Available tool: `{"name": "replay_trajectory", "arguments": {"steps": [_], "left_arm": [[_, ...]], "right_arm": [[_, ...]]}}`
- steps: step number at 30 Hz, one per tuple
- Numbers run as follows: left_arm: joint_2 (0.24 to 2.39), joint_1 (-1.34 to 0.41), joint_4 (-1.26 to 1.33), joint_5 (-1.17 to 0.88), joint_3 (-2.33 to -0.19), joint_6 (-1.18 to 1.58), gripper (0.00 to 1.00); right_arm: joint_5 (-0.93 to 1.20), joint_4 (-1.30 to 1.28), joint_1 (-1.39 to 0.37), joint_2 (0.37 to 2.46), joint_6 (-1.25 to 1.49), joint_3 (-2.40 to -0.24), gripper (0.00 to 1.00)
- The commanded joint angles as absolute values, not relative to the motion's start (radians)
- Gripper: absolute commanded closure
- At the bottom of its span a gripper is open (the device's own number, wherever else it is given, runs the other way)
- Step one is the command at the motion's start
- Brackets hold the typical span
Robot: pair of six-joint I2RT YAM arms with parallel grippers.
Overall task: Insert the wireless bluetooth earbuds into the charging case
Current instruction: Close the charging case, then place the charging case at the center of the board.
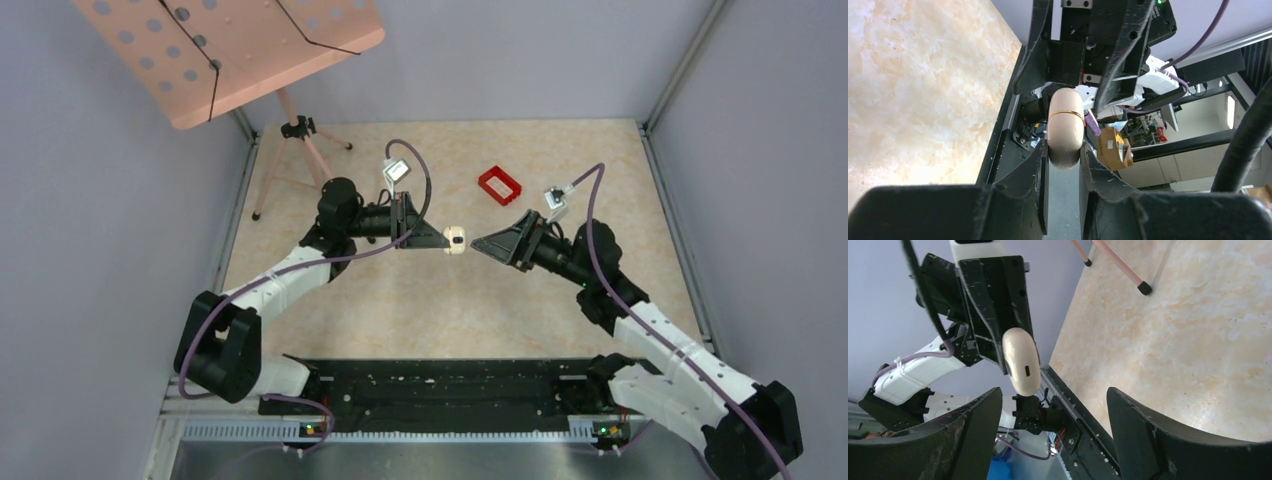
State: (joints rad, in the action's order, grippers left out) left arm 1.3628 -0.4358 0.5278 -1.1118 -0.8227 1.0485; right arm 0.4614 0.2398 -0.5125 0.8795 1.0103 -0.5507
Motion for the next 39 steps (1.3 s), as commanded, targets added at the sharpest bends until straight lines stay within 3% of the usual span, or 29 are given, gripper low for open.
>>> {"name": "replay_trajectory", "arguments": {"steps": [1, 10, 14, 19, 39], "left_arm": [[1.362, -0.430, 0.625, -1.138, -0.813, 1.074, 1.00], [1.356, -0.429, 0.652, -1.138, -0.811, 1.093, 1.00], [1.357, -0.430, 0.667, -1.133, -0.807, 1.106, 1.00], [1.359, -0.429, 0.669, -1.131, -0.804, 1.109, 1.00], [1.368, -0.430, 0.692, -1.141, -0.805, 1.132, 1.00]], "right_arm": [[0.451, 0.333, -0.499, 0.841, 0.991, -0.567, 0.22], [0.613, 0.573, -0.499, 0.978, 1.042, -0.581, 0.20], [0.666, 0.641, -0.517, 1.042, 1.063, -0.600, 0.27], [0.658, 0.663, -0.525, 1.045, 1.073, -0.594, 0.45], [0.657, 0.702, -0.553, 1.095, 1.084, -0.604, 0.54]]}}
